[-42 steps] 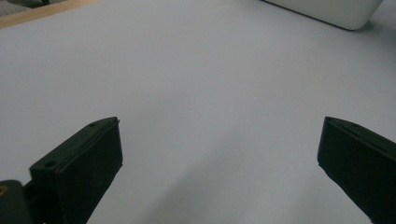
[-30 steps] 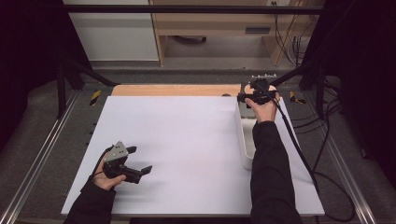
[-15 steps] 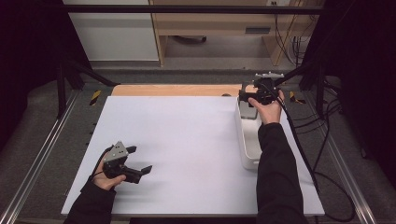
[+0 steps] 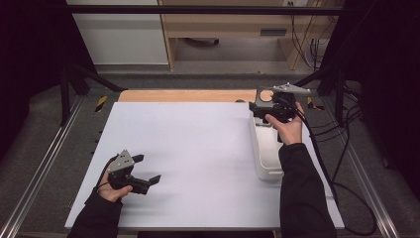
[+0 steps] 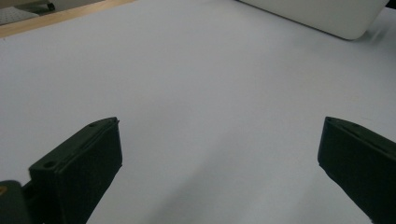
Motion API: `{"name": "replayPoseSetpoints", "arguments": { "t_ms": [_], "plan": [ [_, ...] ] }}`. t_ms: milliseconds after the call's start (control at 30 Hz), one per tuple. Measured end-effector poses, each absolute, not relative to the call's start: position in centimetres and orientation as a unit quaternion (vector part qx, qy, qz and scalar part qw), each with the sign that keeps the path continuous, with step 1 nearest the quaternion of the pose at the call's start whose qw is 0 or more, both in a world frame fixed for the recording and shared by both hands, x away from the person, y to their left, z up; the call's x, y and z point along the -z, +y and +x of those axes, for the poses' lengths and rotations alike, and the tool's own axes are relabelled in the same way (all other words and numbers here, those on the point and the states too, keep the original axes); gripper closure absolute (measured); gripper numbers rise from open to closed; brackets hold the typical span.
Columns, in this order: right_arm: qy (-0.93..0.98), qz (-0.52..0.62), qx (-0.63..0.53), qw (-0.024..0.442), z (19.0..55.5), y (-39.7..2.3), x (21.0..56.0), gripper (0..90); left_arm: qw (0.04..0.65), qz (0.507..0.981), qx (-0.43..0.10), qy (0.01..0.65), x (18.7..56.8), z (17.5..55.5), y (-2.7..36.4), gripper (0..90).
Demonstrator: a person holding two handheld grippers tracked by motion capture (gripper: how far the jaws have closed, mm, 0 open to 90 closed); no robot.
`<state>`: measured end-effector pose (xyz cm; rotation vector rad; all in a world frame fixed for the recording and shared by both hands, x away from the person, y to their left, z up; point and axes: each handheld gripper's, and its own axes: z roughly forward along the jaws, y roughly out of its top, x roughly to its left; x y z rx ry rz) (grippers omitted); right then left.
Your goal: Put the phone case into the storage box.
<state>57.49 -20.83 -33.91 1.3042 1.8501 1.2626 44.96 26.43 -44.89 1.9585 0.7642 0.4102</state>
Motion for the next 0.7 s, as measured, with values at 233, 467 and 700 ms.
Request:
{"name": "replayPoseSetpoints", "arguments": {
  "t_ms": [233, 467, 700],
  "plan": [
    [0.685, 0.451, -0.514, 0.25, 54.1, -21.3, 34.3, 2.1, 0.485, 0.799, -0.165, 0.314, 44.8, 44.9, 26.4, 0.0],
    [0.698, 0.415, -0.537, 0.23, 51.0, -22.3, 35.5, 0.9, 0.487, 0.799, -0.164, 0.313, 44.8, 44.8, 26.4, 0.0],
    [0.711, 0.375, -0.554, 0.215, 48.3, -23.4, 37.1, 0.3, 0.489, 0.797, -0.168, 0.311, 44.7, 44.7, 26.4, 0.0]
  ]
}}
